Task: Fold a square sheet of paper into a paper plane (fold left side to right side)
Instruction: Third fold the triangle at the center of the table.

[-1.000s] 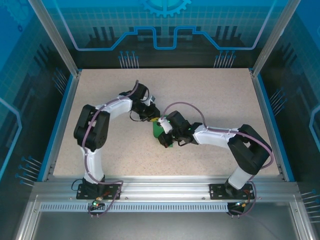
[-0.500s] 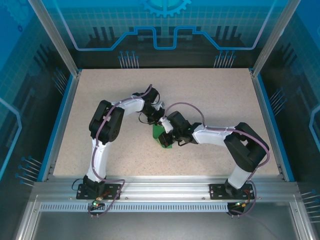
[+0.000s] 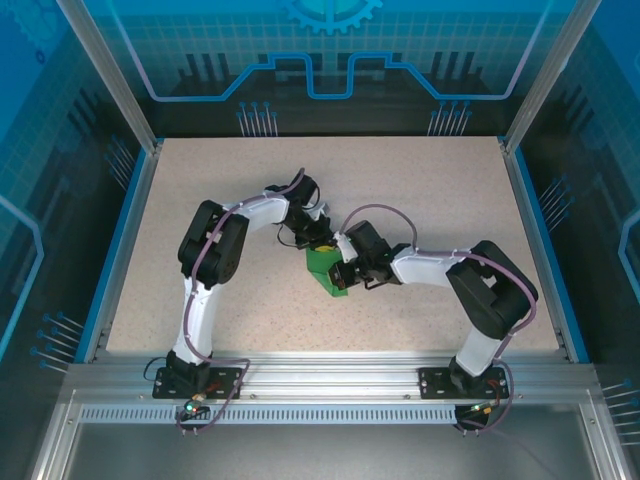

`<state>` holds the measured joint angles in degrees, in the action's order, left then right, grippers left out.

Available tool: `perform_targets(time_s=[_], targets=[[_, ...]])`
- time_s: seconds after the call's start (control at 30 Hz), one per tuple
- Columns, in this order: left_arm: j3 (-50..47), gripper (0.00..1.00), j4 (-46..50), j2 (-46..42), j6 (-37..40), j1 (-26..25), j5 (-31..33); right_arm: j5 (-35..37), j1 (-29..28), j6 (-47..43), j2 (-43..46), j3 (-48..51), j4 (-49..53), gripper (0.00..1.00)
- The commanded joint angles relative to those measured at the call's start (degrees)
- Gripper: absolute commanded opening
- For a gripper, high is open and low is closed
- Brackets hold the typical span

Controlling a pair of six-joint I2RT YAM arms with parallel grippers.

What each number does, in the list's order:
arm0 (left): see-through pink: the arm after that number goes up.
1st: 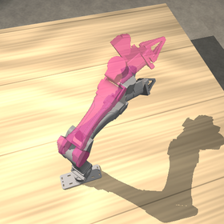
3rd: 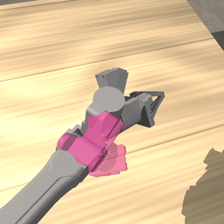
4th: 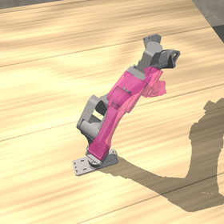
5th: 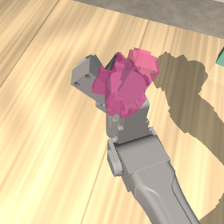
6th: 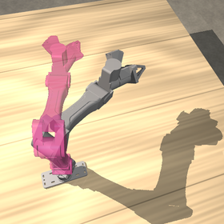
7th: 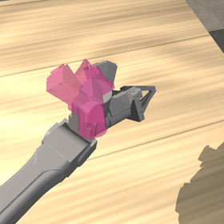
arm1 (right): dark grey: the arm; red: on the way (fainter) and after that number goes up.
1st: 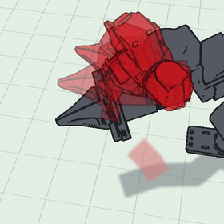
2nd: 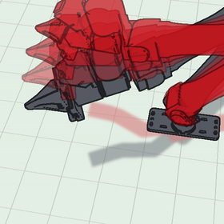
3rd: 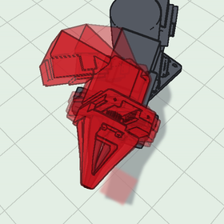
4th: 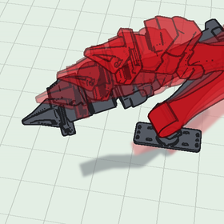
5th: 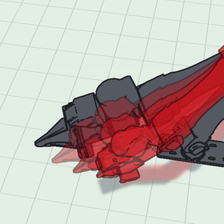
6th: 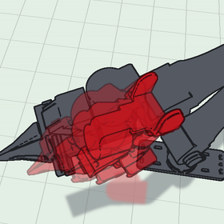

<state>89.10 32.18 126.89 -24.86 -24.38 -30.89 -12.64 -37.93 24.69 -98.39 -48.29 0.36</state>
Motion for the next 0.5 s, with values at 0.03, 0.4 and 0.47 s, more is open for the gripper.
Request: perform_targets(time_s=[0.03,0.4,0.47], targets=[[-2.0,0.06,1.83,2.74,1.37,-0.89,2.55,2.08,1.48,1.32,-0.77,0.2,0.05,0.0],[-2.09,0.05,1.68,2.57,1.38,-1.1,2.39,5.08,3.48,2.95,-1.1,-0.2,1.39,0.0],[-2.07,0.05,1.74,2.63,1.31,-1.12,2.4,5.24,3.62,2.93,-1.34,-0.52,1.53,0.0]])
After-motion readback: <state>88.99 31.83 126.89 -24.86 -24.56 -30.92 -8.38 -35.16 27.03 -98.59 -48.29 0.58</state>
